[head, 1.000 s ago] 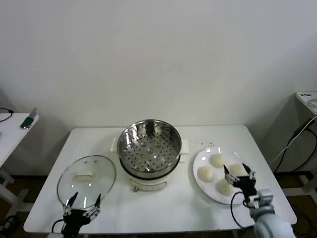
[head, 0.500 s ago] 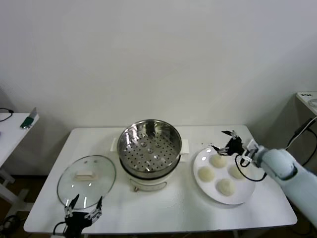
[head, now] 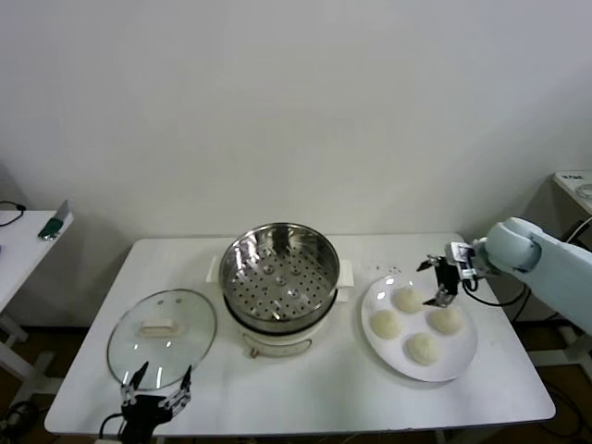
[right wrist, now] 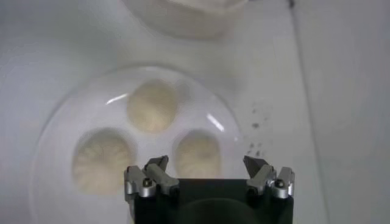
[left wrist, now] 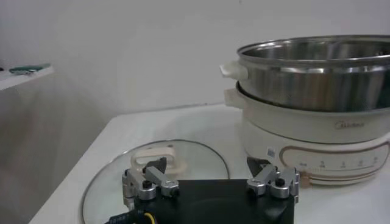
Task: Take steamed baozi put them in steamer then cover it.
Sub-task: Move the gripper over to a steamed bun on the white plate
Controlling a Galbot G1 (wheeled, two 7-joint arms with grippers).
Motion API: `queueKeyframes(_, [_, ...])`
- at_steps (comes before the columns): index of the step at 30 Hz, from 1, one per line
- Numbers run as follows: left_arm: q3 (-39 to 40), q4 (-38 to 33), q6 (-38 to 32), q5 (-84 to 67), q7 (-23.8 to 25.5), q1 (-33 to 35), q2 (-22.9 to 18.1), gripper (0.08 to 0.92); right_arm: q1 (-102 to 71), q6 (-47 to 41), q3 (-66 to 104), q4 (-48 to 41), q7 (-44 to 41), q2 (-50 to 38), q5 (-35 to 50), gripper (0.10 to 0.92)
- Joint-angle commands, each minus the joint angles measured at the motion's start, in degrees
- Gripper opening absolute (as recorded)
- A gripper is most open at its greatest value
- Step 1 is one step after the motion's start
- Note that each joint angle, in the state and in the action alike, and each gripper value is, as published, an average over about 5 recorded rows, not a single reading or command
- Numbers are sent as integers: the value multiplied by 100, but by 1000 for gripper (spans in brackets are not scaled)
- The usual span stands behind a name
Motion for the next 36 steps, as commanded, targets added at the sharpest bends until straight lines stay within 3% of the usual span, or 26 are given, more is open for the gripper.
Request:
queueKeyframes(1, [-29,9,10,-27,0,0,11,823,165,-57,-434,-1066,-111,842,-141,823])
queueKeyframes(10, [-89,48,6,-67,-4,0,17,823,-418,-40,-70,-1541,25,1463,-318,823])
queueKeyframes(24, [-84,115,-6,-68,-5,-31,-6,823,-526,18,76,-1956,-29,1698,-753,820])
queueKeyframes(36, [-69,101,1,-63,-8,-25,-2,823,-250,-2,-77,-1707,-97,1618,-401,672])
